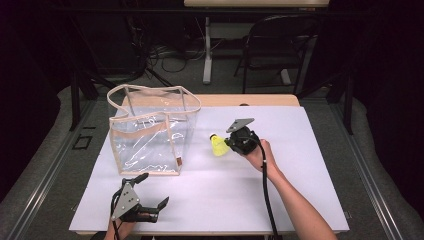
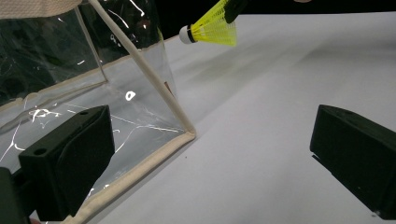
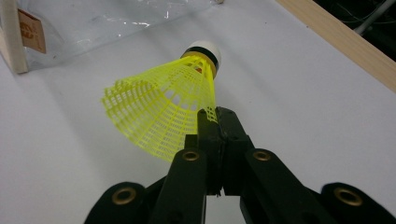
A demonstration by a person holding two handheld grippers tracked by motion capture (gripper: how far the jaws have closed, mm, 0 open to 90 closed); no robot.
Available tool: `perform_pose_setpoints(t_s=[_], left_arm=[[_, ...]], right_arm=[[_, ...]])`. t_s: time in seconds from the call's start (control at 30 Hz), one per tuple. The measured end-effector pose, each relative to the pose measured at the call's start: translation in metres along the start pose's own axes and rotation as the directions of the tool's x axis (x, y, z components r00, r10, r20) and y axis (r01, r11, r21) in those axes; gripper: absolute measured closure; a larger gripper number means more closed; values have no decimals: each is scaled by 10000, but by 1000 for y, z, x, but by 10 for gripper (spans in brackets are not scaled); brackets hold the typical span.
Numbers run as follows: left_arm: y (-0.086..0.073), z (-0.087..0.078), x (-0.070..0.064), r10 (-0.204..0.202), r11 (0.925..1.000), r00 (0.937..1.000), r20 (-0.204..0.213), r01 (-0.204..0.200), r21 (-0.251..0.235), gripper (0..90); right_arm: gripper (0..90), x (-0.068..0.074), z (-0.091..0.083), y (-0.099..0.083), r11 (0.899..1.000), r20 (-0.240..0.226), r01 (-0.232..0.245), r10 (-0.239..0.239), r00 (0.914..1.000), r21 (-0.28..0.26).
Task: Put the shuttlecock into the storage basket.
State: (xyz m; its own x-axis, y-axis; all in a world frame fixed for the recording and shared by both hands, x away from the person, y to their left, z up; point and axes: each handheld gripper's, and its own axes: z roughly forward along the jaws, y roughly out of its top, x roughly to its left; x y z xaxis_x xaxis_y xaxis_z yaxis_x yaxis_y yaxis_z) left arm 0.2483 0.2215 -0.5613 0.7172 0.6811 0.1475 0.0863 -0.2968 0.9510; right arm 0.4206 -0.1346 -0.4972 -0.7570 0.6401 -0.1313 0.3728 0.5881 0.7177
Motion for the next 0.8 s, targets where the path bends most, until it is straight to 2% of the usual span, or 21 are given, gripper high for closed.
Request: perform_pose_setpoints(t_s=[0.8], left_arm=[[0, 0, 0, 16, 10000, 10000, -2, -16, 0, 0]], right_arm=[[898, -14, -6, 8, 9999, 224, -108, 108, 9997, -32]])
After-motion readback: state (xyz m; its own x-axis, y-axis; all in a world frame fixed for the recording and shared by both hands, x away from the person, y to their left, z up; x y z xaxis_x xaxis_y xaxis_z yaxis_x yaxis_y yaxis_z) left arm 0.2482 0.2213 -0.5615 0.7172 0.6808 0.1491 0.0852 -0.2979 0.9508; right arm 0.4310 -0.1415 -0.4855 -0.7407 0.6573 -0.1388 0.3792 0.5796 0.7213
